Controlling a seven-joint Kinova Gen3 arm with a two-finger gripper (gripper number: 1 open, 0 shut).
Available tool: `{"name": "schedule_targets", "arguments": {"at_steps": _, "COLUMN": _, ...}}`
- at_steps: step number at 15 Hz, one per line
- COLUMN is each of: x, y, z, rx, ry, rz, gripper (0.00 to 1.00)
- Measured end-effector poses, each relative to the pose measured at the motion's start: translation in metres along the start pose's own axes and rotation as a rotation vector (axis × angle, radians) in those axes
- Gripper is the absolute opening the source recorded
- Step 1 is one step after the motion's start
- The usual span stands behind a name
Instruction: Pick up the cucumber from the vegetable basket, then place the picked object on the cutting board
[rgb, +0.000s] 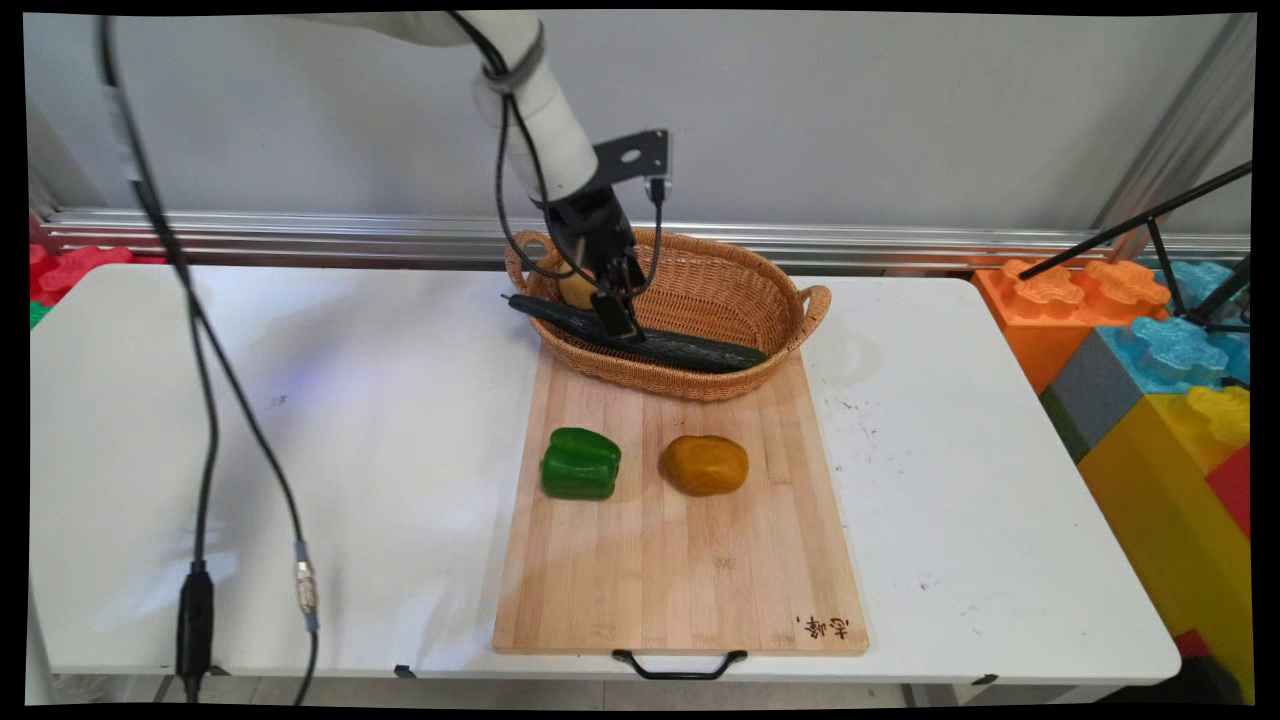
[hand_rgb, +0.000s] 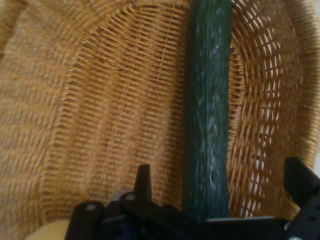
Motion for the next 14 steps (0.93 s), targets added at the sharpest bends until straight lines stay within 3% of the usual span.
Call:
{"name": "schedule_targets", "arguments": {"at_steps": 4, "x": 0.001, "y": -0.022, "z": 0.037, "rx": -0.067, "ry": -0.005, "rz": 0.007, "gripper": 1.0}}
{"name": "schedule_targets", "arguments": {"at_steps": 8, "x": 0.002, "y": -0.038, "z": 0.063, "rx": -0.106, "ry": -0.004, "rz": 0.014, "gripper": 1.0}}
{"name": "schedule_targets", "arguments": {"at_steps": 9, "x": 0.003, "y": -0.04, "z": 0.067, "rx": -0.113, "ry": -0.003, "rz": 0.015, "gripper": 0.0}}
{"name": "schedule_targets", "arguments": {"at_steps": 14, "x": 0.005, "y": -0.046, "z": 0.078, "rx": -0.148, "ry": 0.01, "rz": 0.023, "gripper": 0.0}}
